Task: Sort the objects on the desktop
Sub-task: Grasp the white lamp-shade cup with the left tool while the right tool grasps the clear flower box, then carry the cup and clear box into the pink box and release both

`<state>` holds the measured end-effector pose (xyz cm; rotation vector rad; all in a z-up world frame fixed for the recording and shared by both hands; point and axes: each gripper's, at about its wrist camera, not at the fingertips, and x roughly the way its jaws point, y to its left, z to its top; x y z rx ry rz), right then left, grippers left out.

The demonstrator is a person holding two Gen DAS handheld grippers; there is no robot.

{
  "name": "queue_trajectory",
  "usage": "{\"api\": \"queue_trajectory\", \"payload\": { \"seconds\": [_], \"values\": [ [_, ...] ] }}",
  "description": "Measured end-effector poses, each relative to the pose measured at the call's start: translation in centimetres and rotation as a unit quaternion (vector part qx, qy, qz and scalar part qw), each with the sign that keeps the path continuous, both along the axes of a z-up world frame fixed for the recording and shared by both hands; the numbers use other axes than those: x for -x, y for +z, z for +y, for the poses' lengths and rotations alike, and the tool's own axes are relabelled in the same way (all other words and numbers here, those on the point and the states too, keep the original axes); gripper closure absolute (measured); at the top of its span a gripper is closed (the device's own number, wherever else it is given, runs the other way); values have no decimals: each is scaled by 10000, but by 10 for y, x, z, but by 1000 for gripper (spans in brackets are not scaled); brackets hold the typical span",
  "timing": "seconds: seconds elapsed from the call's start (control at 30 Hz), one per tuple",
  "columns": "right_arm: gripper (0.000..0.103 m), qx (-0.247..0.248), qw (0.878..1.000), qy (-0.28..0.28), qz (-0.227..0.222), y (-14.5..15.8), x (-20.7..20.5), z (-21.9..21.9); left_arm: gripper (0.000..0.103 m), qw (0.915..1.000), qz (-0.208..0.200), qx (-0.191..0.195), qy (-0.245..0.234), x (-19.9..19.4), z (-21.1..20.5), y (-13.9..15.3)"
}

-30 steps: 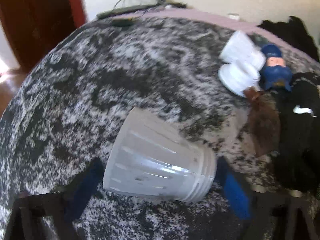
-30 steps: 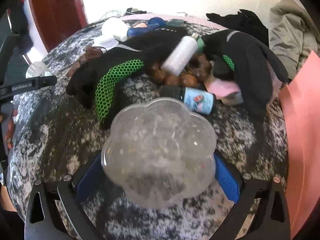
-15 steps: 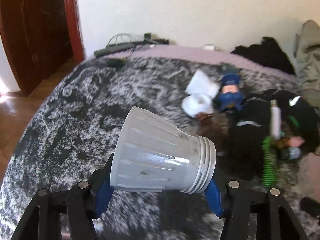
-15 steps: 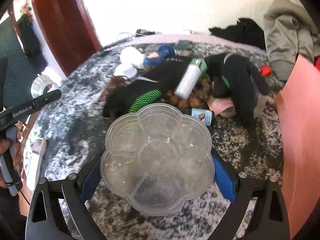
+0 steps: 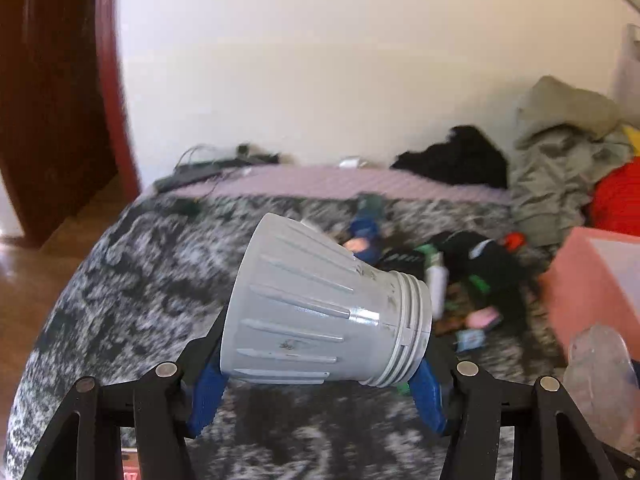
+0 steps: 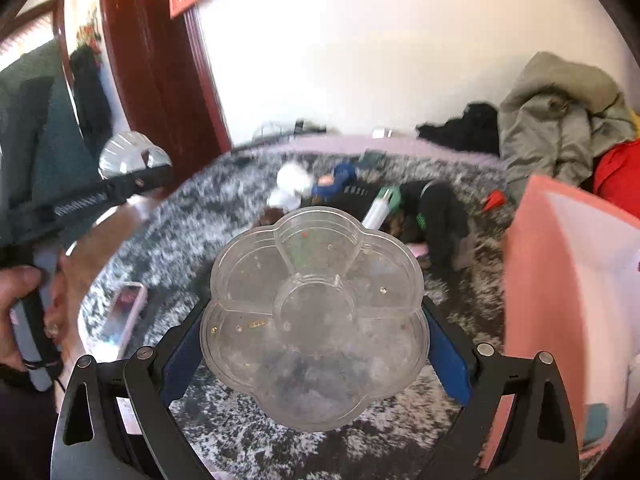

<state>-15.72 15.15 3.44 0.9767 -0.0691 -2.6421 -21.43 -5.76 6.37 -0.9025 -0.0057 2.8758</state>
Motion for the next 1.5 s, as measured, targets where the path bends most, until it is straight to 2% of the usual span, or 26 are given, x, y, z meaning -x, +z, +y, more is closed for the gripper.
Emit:
{"api": "queue_trajectory", "payload": {
  "seconds": [0.13,0.27,0.47,0.6,0.7,0.8,0.9,1.03,1.07,1.1,1.13,1.17,1.2,1.27,1.5],
  "values": [
    [5,109,9989,-238,390,26,-24,29,38,9992,195,39,-339,-12,40,15],
    [5,155,9943,-719,777,47,-45,70,38,9960,273,-6,-850,-18,93,23],
    [5,-193,9723,-1937,1295,67,-74,148,38,9854,312,-213,-1660,-24,182,29],
    [5,-313,9529,-2734,1275,67,-84,202,38,9737,336,-390,-2221,-30,242,32],
    [5,-319,9450,-3028,1193,63,-85,227,38,9628,346,-444,-2642,-37,282,30],
    [5,-365,9383,-3249,1125,57,-84,248,38,9562,291,-419,-2883,-38,311,23],
    [5,-410,9310,-3469,1056,52,-84,269,38,9508,116,-509,-3054,-31,326,14],
    [5,-469,9204,-3759,964,44,-83,297,38,9478,25,-626,-3127,-20,339,-2],
    [5,-391,9226,-3719,946,40,-77,303,32,9492,50,-588,-3090,-18,342,-6],
    [5,-306,9250,-3671,928,37,-71,309,15,9506,74,-550,-3054,-15,344,-10],
    [4,-270,9247,-3695,873,33,-66,313,9,9520,98,-513,-3017,-13,347,-14],
    [0,-277,9213,-3798,779,26,-62,316,5,9535,128,-494,-2969,-12,348,-17],
    [0,-323,9151,-3967,643,19,-57,319,5,9550,140,-518,-2919,-11,345,-16],
    [0,-269,9148,-3992,548,14,-55,322,5,9560,82,-668,-2855,-6,336,-12],
    [0,-31,9082,-4053,1049,31,-68,312,4,9668,105,-915,-2384,5,287,4]
  ]
}}
